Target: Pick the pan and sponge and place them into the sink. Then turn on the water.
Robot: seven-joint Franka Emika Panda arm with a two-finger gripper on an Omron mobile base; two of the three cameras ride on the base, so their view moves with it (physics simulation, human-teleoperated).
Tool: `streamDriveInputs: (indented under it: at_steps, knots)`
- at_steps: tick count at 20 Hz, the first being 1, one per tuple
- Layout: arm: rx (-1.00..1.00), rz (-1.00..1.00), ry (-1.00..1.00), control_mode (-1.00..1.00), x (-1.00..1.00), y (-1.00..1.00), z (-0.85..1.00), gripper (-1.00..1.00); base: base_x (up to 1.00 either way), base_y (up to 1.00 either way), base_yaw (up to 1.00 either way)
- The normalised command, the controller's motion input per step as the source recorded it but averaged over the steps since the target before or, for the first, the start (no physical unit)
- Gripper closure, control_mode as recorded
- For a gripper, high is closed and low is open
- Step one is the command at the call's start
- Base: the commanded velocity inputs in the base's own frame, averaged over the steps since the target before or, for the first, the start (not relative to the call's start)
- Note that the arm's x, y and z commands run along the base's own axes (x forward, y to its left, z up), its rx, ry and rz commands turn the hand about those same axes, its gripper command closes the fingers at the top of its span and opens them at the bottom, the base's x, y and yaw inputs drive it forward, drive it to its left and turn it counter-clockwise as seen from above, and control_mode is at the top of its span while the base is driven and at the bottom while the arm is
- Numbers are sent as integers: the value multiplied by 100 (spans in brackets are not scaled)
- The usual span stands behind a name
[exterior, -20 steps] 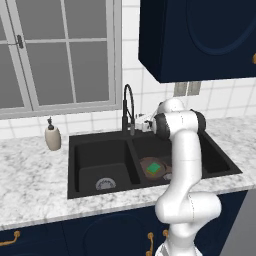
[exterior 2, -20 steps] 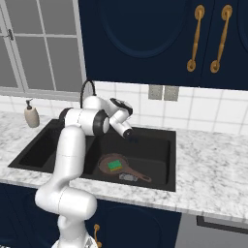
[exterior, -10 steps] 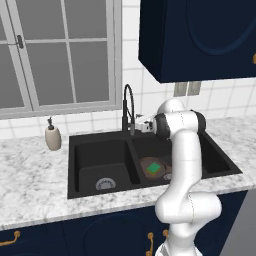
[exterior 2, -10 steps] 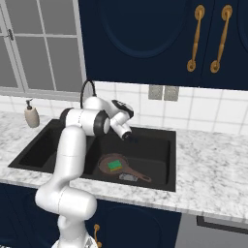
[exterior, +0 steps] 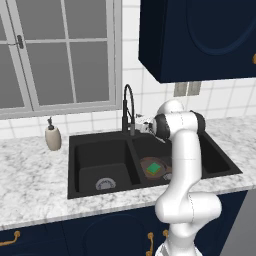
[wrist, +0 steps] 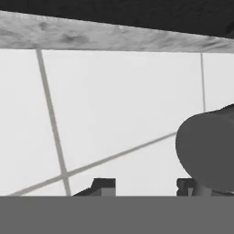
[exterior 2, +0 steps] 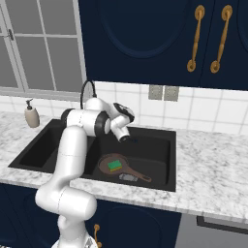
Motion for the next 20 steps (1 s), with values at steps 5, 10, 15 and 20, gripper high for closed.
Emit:
streamDriveInputs:
  at_steps: [5, 10, 15, 20]
  knots:
    - [22, -3, 5, -100, 55, -100, 0, 100, 0, 0, 0]
    - [15, -3, 17, -100, 45, -100, 0, 100, 0, 0, 0]
    - [8, -5, 23, -100, 40, -100, -8, 100, 0, 0, 0]
    - [7, -5, 24, -100, 35, -100, -13, 100, 0, 0, 0]
